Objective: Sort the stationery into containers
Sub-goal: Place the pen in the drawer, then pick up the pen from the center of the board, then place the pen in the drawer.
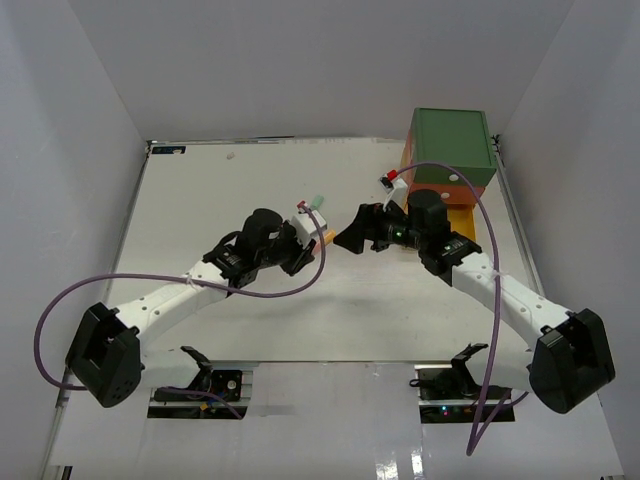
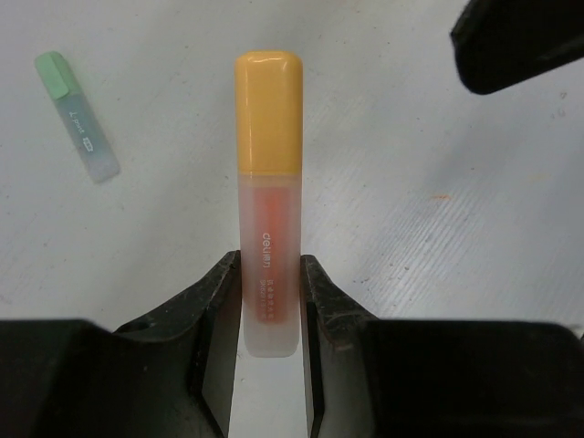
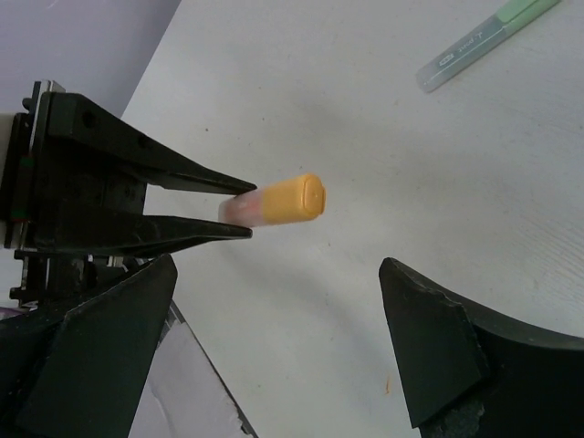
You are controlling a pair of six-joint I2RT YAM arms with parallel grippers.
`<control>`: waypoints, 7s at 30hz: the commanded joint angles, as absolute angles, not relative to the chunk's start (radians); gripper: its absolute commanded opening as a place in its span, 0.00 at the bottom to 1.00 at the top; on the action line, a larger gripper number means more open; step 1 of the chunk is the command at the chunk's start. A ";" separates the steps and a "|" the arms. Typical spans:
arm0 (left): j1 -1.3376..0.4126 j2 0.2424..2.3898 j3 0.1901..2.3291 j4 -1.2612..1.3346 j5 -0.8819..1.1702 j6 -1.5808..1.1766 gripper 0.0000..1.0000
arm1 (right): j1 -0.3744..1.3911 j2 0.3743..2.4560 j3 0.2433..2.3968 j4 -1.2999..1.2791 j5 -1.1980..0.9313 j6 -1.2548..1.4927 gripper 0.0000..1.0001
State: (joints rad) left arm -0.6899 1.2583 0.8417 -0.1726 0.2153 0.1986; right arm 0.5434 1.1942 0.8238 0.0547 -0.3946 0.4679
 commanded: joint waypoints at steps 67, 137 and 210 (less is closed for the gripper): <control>-0.609 1.410 0.920 -0.209 -0.130 -0.074 0.98 | -0.179 1.339 0.879 0.014 -0.314 0.408 0.18; -0.684 1.550 1.085 -0.227 0.036 0.033 0.19 | 0.191 1.037 0.756 0.029 -0.563 0.403 0.95; -0.331 1.206 0.867 -0.140 0.068 -0.201 0.98 | -0.118 1.414 0.899 0.002 -0.422 0.336 0.19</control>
State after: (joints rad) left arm -0.3302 1.2366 0.8337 -0.1329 0.0608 -0.1917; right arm -0.1123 1.3689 0.8360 -0.0059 -0.3943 0.3611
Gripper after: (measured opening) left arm 0.979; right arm 0.304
